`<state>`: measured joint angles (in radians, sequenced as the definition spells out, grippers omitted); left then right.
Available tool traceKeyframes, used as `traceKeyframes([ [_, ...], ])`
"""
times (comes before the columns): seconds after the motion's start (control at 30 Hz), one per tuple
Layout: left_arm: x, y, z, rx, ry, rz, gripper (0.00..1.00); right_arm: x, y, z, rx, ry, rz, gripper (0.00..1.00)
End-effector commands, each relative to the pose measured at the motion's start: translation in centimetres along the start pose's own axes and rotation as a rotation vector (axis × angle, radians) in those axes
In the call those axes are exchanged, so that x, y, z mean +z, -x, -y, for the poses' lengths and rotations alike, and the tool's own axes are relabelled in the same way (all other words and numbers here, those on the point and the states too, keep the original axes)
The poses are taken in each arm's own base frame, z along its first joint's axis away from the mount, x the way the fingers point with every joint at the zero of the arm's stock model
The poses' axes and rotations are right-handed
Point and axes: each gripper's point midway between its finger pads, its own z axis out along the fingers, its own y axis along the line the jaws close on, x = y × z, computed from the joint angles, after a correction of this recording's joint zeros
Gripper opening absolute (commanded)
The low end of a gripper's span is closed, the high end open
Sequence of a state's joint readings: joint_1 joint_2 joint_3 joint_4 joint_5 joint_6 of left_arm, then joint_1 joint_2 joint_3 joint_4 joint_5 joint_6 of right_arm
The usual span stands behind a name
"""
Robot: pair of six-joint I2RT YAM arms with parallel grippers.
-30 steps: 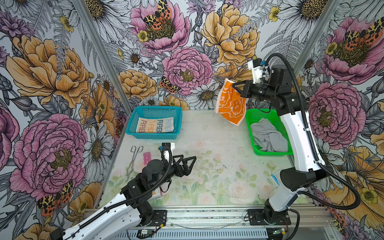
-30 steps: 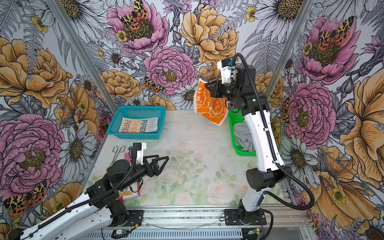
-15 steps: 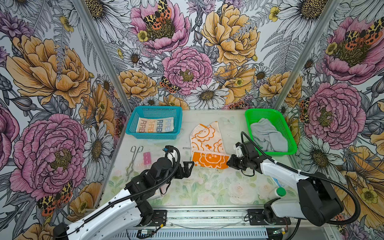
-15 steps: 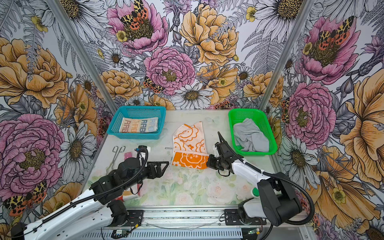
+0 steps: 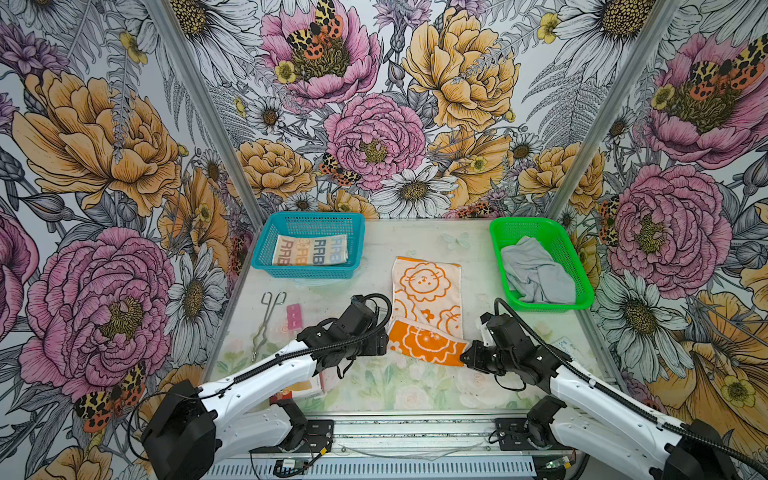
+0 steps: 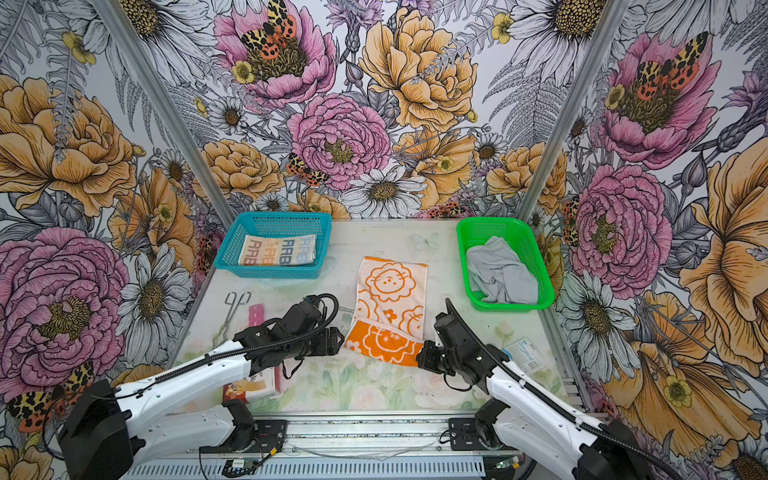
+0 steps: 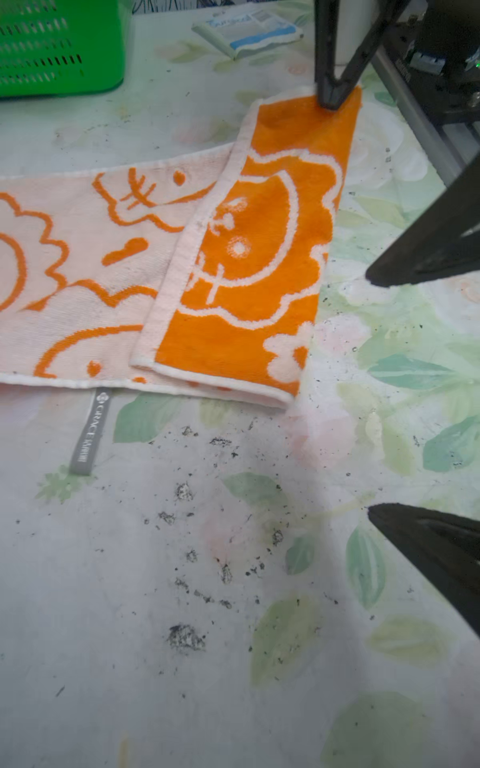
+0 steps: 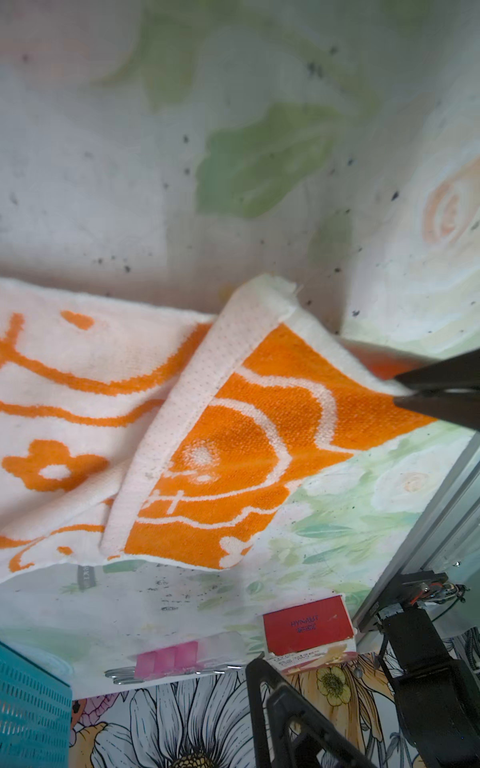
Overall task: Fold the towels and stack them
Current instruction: 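Lay the lion towel on the table with the right gripper, then grasp the towel's far corners with both grippers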
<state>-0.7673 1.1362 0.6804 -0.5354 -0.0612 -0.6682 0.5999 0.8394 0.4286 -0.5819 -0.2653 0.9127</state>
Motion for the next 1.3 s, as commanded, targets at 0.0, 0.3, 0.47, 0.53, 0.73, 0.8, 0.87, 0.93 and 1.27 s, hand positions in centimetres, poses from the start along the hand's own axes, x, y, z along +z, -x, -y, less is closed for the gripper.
traceKeyframes([
  [0.0,0.0,3.8,1.5,0.015,-0.031,0.079,0.81,-2.7,-1.0,1.7,0.049,-0.133,-0.006,0.0],
  [0.3,4.7,13.1,4.6,0.153,-0.008,0.078,0.77,-6.0,8.8,-1.2,-0.149,-0.337,0.152,0.7],
  [0.47,10.7,17.7,3.8,0.189,0.091,0.065,0.67,-3.5,19.0,-2.8,-0.219,-0.363,0.24,0.72],
  [0.53,13.0,19.2,3.2,0.198,0.121,0.065,0.62,-2.2,22.6,-2.9,-0.231,-0.36,0.264,0.72],
  [0.73,17.7,20.6,1.7,0.184,0.148,0.027,0.54,2.9,27.9,0.0,-0.205,-0.379,0.244,0.68],
  [0.8,18.3,20.7,1.7,0.193,0.152,0.027,0.54,4.2,28.6,0.8,-0.196,-0.382,0.233,0.66],
  [0.87,18.8,20.9,1.7,0.201,0.158,0.028,0.54,5.2,29.2,1.5,-0.188,-0.377,0.222,0.64],
  [0.93,19.1,21.2,1.6,0.202,0.166,0.035,0.54,6.1,29.8,2.1,-0.176,-0.368,0.215,0.62],
  [1.27,22.2,22.2,1.6,0.2,0.165,0.019,0.53,7.9,31.4,4.2,-0.133,-0.364,0.207,0.56],
])
